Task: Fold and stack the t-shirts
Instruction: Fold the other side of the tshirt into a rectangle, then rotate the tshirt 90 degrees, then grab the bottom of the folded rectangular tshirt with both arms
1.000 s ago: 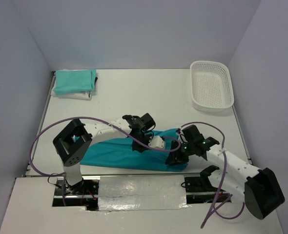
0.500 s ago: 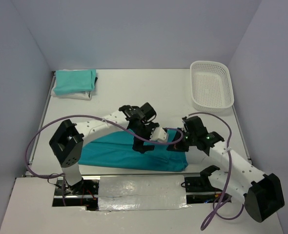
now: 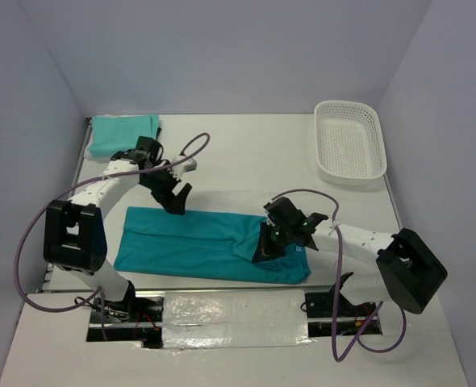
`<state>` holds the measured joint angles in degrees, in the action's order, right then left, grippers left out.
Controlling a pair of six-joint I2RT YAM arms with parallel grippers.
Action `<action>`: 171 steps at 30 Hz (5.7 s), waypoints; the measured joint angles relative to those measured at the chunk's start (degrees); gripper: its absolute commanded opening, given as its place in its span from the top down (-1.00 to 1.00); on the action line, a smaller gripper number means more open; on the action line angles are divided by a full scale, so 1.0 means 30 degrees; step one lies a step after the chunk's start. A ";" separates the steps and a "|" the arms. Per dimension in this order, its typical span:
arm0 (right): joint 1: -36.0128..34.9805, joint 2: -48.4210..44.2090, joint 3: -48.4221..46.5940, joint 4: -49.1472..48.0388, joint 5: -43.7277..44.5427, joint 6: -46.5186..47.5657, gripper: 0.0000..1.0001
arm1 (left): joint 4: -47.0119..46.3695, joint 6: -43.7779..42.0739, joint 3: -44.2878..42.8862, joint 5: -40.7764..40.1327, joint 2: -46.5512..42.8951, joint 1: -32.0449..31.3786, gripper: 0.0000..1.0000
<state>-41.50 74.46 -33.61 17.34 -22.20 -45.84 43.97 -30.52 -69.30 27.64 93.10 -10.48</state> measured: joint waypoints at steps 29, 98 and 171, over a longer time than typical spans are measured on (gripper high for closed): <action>0.7847 -0.7934 0.3810 0.9551 0.4007 -0.1931 -0.32 | -0.3883 0.2426 0.0393 -0.6630 0.2980 0.7147 -0.99; -0.5676 0.7009 -0.4852 -0.4160 0.3577 -0.7264 -0.31 | 0.0554 0.4087 0.1967 -0.9275 -1.5970 0.9202 -0.99; 0.1260 0.0248 0.3876 -0.3512 -0.1647 -0.1020 1.00 | -0.9260 -1.9445 1.3733 -0.2980 -0.7912 -1.3311 0.98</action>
<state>-37.71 75.20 -21.98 6.81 -27.14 -48.90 16.19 -88.86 -28.10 18.70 69.36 -50.41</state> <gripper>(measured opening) 0.009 0.313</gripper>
